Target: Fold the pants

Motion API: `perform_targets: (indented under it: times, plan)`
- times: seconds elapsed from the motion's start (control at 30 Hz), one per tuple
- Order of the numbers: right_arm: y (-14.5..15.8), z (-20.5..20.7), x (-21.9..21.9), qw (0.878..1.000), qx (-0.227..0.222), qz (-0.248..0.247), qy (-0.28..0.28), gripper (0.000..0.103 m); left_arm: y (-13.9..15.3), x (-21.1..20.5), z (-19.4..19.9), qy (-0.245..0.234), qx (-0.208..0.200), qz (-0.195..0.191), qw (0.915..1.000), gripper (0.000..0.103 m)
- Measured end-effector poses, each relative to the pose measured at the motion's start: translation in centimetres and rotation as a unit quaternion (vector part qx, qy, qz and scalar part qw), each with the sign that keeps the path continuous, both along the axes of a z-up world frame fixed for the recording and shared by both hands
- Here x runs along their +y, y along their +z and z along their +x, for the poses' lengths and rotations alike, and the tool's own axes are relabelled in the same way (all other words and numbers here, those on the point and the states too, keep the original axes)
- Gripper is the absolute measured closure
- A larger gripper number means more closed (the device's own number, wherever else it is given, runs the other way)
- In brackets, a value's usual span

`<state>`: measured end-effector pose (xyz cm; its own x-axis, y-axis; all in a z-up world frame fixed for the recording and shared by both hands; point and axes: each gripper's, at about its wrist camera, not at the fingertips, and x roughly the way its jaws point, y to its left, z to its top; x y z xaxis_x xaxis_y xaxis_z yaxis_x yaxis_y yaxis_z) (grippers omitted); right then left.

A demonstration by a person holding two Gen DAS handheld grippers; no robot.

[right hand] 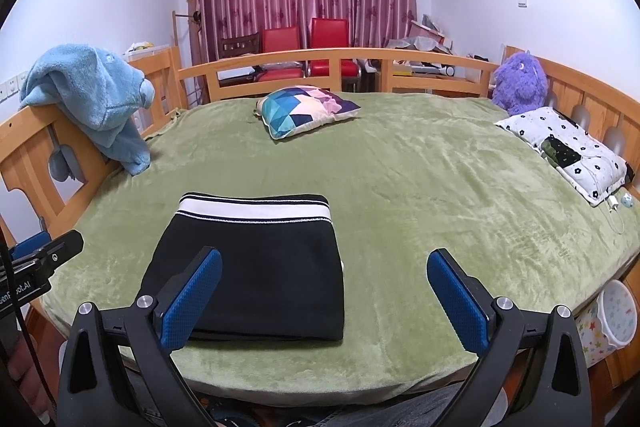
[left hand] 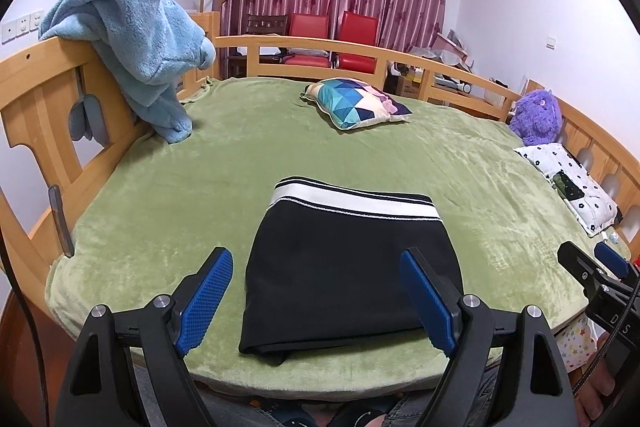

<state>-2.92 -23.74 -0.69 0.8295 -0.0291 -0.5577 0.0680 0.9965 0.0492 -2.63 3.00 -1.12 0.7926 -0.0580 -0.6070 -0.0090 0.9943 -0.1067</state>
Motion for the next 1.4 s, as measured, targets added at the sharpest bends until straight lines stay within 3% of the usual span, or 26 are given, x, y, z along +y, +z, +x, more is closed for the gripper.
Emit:
perform_targets:
  times: [1.4]
  plan:
    - [0.29,-0.54,0.22,1.000,0.002,0.000,-0.004,0.002,0.43,0.17,-0.54,0.000,-0.004,-0.004,1.0000,0.018]
